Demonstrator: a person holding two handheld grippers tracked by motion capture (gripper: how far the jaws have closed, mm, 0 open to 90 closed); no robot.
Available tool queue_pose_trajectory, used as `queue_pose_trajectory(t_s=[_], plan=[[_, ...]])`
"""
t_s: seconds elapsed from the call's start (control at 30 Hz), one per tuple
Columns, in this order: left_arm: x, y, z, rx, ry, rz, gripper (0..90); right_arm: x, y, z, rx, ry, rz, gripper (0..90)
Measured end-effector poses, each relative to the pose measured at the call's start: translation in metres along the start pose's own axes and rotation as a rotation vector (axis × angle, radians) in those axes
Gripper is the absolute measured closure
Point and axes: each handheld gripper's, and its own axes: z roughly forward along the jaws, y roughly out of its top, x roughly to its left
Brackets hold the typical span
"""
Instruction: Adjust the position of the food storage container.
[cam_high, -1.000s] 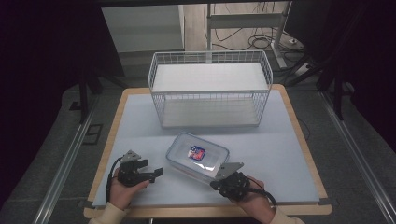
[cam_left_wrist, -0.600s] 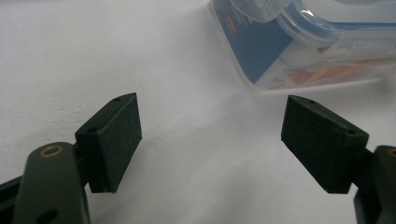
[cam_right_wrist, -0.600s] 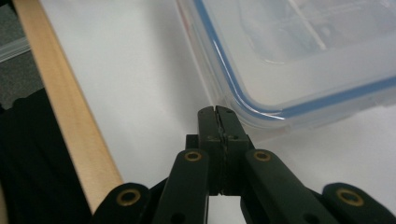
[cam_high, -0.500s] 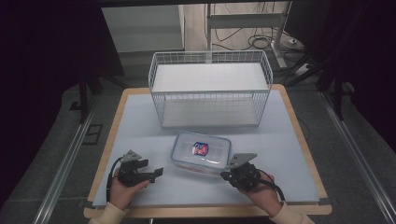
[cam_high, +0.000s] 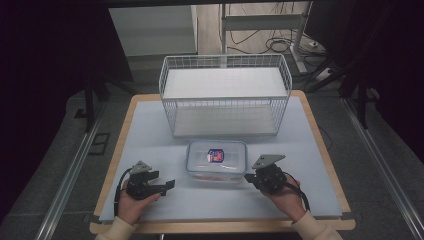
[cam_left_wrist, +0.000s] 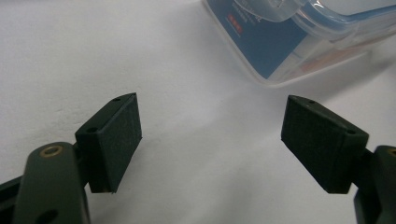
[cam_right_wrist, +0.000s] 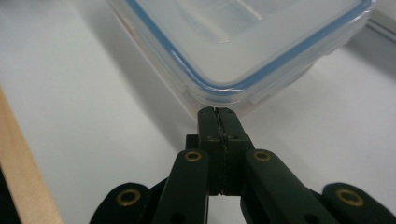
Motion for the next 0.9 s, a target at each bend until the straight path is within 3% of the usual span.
queue_pose_trajectory(t_s=[0.23, 0.37, 0.53, 0.9], plan=[[0.0, 0.0, 0.0, 0.003, 0.0, 0.002, 19.9, -0.008, 0.001, 0.003, 0.001, -0.019, 0.019, 90.0], [0.0, 0.0, 0.0, 0.0, 0.0, 0.0, 20.0, 0.0, 0.002, 0.002, 0.019, 0.036, 0.002, 90.0], [0.0, 0.0, 0.0, 0.002, -0.002, 0.004, 20.0, 0.005, 0.004, 0.008, 0.026, 0.049, -0.017, 90.0], [0.0, 0.0, 0.0, 0.003, 0.0, 0.002, 20.0, -0.003, 0.007, 0.013, 0.006, 0.03, 0.003, 90.0]])
